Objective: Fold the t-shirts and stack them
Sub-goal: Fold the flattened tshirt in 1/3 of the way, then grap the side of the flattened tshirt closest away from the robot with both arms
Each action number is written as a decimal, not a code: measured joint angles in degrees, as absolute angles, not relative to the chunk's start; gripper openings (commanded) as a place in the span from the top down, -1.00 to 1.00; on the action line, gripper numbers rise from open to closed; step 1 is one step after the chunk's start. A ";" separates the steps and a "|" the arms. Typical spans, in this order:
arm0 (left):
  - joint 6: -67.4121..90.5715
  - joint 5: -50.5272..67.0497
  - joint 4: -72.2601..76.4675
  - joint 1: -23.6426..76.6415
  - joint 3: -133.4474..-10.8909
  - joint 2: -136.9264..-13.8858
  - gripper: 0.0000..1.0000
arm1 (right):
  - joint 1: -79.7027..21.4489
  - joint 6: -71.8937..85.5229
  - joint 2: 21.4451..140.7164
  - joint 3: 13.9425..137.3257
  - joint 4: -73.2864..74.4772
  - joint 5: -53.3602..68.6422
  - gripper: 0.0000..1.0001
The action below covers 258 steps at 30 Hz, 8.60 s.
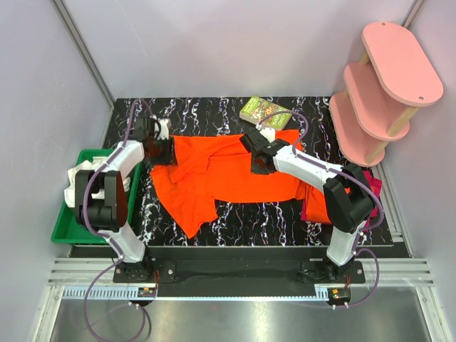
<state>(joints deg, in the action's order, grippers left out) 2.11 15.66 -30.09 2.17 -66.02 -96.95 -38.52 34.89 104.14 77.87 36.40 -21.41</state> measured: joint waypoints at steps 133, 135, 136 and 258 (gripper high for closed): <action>-4.54 18.65 -51.77 -2.04 -57.60 -53.98 0.02 | -53.34 42.19 78.41 58.89 34.61 -28.45 0.16; -4.51 16.60 -51.09 -2.00 -57.58 -52.29 0.01 | -56.86 44.21 78.39 58.52 36.03 -31.35 0.18; -4.49 15.05 -49.93 -1.98 -57.45 -51.27 0.05 | -58.50 44.99 78.39 58.50 36.75 -33.04 0.18; 82.96 -52.62 -67.11 64.03 -58.83 -73.47 -0.76 | -54.94 17.67 70.24 56.25 24.45 -49.95 -0.51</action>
